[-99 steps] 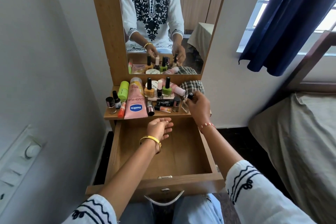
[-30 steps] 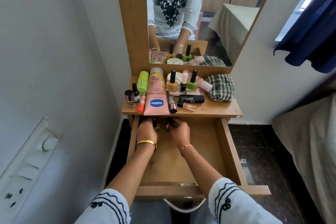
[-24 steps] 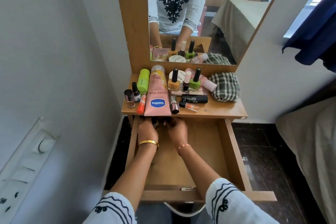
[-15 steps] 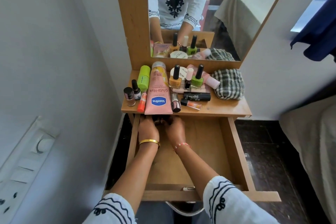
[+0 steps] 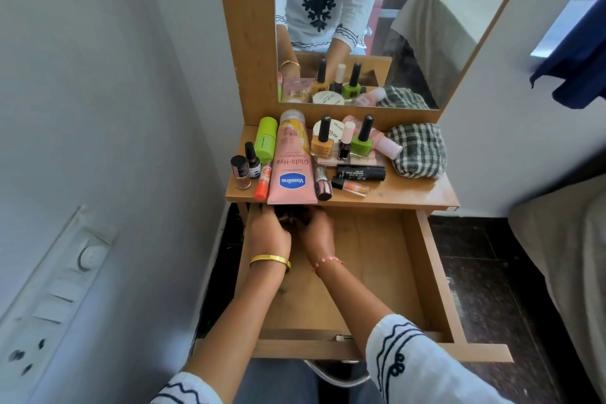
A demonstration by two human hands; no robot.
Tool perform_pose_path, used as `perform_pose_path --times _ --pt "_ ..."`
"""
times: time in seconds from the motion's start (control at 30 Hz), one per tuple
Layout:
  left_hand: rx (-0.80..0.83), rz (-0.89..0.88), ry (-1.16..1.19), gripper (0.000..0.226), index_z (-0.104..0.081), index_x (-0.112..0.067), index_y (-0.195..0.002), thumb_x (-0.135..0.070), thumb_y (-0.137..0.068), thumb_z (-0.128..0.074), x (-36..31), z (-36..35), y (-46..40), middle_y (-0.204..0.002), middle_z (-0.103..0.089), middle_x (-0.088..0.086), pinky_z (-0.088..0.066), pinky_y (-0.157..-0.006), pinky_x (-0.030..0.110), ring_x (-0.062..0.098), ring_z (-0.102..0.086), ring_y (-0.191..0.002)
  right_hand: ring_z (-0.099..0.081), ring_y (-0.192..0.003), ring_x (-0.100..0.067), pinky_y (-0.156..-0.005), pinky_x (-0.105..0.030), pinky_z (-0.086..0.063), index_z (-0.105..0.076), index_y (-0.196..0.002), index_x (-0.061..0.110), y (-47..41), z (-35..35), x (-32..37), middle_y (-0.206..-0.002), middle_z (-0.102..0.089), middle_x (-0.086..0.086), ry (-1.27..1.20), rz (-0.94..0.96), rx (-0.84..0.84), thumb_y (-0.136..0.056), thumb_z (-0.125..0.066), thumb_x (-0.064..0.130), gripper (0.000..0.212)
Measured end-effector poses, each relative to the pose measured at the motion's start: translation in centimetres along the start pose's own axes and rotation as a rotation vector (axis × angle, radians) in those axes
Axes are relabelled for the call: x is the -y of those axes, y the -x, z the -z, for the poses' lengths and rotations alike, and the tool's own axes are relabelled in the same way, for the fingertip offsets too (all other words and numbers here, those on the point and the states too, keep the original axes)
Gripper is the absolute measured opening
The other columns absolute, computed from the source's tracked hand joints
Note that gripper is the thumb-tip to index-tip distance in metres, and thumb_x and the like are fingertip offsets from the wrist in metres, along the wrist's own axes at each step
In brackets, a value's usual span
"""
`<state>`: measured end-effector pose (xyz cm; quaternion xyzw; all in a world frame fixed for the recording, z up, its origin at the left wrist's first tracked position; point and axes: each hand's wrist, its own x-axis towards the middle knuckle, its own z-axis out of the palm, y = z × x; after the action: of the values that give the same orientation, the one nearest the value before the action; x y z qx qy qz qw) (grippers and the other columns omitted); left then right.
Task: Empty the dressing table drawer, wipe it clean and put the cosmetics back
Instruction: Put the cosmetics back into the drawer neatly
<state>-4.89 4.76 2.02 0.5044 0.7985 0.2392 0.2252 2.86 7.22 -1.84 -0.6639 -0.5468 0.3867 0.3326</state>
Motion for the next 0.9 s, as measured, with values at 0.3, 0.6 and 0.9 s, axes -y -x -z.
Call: perform_pose_path --times 0.3,0.6,0.9 --pt "-0.134 -0.123 0.122 0.032 -0.062 -0.002 -0.115 0.003 -0.088 -0.045 1.9 2.6 0.7 -0.112 -0.065 0.018 -0.046 -0.091 0.036 0.034 -0.059 -0.105 -0.062 -0.108 -0.028 -0.090 -0.032 -0.049 -0.068 -0.107 0.003 0.0 -0.1 0.2 -0.111 -0.069 -0.015 0.007 -0.036 0.000 -0.084 -0.057 0.000 0.026" --pt "-0.228 -0.166 0.126 0.029 -0.068 -0.005 -0.107 0.005 -0.083 -0.053 3.3 3.0 0.6 -0.105 -0.063 0.018 -0.048 -0.086 0.036 0.033 -0.059 -0.099 -0.063 -0.107 -0.027 -0.086 -0.027 -0.047 -0.067 -0.107 0.004 0.0 -1.1 0.6 -0.111 -0.068 -0.014 -0.013 -0.071 -0.021 -0.084 -0.056 -0.001 0.026" --pt "-0.190 -0.199 0.080 0.028 -0.069 -0.004 -0.104 0.005 -0.082 -0.054 3.5 2.5 0.6 -0.102 -0.062 0.018 -0.045 -0.085 0.035 0.033 -0.055 -0.099 -0.064 -0.104 -0.028 -0.083 -0.028 -0.049 -0.067 -0.104 0.002 0.0 -1.5 0.9 -0.108 -0.069 -0.015 0.021 -0.050 -0.013 -0.085 -0.056 0.000 0.022"
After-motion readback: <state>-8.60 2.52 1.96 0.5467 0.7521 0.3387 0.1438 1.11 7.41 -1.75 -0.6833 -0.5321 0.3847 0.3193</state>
